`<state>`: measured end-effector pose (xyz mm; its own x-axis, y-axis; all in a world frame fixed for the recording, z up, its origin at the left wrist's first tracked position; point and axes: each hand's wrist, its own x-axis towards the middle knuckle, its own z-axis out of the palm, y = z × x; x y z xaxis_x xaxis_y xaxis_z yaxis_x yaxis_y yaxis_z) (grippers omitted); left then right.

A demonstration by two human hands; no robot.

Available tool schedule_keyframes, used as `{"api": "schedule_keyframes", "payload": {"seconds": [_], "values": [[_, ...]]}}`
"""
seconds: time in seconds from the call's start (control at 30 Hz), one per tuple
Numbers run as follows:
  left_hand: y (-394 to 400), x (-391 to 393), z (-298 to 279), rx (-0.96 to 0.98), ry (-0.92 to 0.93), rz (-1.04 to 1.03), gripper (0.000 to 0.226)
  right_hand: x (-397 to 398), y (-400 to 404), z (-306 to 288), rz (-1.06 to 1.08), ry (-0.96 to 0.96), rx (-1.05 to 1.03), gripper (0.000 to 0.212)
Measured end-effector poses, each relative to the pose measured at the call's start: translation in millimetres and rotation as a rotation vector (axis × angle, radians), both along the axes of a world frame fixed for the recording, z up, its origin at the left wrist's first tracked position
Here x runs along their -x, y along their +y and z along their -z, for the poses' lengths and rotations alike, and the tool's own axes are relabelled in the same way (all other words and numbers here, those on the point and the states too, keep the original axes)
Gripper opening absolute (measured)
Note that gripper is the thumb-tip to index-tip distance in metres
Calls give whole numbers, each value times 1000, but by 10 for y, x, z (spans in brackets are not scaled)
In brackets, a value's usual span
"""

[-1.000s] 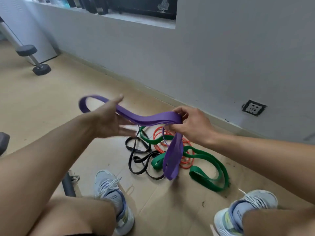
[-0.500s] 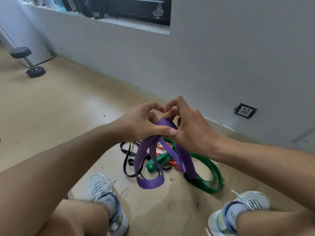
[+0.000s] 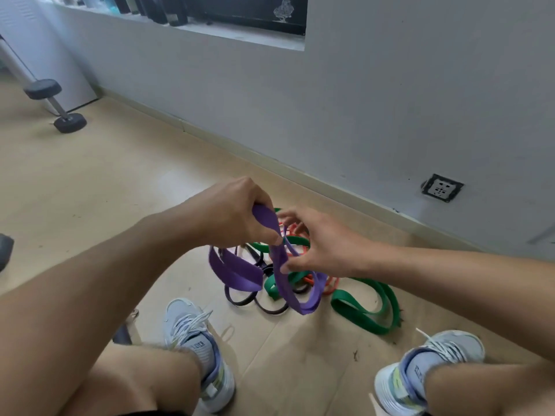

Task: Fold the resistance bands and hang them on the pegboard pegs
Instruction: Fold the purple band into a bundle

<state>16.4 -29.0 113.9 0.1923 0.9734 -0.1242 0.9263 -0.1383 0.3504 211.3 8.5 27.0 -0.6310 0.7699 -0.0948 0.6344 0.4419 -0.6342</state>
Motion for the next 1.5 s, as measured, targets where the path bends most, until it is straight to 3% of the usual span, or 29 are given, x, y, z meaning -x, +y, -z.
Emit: {"api": "schedule_keyframes", "payload": {"seconds": [0.1,0.27,0.4,0.47,0.53,0.67,0.8,0.97,1.13,1.3,1.4,1.5], "values": [[-37,50,-68,-107,-166,42,28,-84,53,48,-41,-70,102,86],[-133,64,-217,-319,-414,54,32,-152,138,73,-29,-72,173,39],[-135,97,-231,-386,-550,-16,37,-172,219,117,1,-16,211,14],[-90,158,-191,-334,-597,-94,40,-188,264,108,90,21,152,15],[-39,241,-134,-187,-586,-159,60,-224,300,56,205,64,12,14],[-36,244,16,63,-440,-116,86,-245,275,-173,277,216,-263,12],[-49,2,134,30,-400,-41,74,-157,182,-380,221,232,-439,23],[-56,-301,101,10,-688,-183,43,-137,96,-542,206,132,-585,40],[-35,-287,108,-133,-552,-240,34,-155,133,-474,105,152,-401,39],[-77,-172,88,-190,-596,-107,29,-245,199,-388,-17,55,-64,60],[-90,-136,52,-248,-639,-91,30,-285,224,-374,-10,92,48,43],[-70,-110,42,-281,-661,-103,30,-296,266,-401,68,194,7,25]]}}
